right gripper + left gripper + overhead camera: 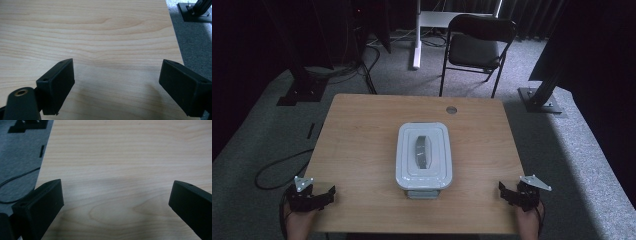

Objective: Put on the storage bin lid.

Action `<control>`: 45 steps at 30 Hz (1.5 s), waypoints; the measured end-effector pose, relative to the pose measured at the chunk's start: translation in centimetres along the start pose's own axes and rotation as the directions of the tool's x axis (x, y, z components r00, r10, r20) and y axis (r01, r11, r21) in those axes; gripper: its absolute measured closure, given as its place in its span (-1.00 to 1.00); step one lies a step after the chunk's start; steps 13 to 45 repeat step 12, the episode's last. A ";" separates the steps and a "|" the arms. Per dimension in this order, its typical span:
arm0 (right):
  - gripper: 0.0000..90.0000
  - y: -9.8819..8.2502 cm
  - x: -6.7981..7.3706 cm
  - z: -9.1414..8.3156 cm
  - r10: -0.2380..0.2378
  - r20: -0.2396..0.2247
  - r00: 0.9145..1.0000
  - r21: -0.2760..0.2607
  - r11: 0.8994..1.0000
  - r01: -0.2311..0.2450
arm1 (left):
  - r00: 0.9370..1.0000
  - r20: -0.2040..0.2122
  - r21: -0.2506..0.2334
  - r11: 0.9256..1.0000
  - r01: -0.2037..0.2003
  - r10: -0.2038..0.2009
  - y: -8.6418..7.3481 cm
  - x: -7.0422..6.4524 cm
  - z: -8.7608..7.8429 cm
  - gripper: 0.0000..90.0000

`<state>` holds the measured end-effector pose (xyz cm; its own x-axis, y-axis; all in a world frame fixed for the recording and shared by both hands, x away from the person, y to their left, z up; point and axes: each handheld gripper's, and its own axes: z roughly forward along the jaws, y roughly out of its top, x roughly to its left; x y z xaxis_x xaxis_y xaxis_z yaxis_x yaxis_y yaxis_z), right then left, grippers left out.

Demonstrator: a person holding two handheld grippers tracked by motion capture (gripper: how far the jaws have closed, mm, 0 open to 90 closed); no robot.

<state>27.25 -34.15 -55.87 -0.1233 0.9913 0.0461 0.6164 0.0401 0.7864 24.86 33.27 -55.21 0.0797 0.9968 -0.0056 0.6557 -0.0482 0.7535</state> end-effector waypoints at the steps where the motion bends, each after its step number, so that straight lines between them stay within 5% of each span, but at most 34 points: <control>1: -0.73 0.0 0.0 0.0 0.002 -0.004 1.000 -0.002 1.000 -0.002 | 1.000 0.000 0.000 1.000 0.000 0.000 0.0 0.0 0.0 -0.99; 8: -0.73 0.1 0.2 0.2 -0.009 -0.013 1.000 0.020 1.000 0.010 | 0.999 -0.036 -0.005 1.000 0.006 -0.006 0.1 0.1 0.2 -0.99; 45: -0.73 0.1 0.3 0.3 -0.016 -0.008 1.000 0.025 1.000 0.016 | 0.999 -0.037 -0.013 1.000 0.019 -0.020 0.2 0.2 0.2 -0.99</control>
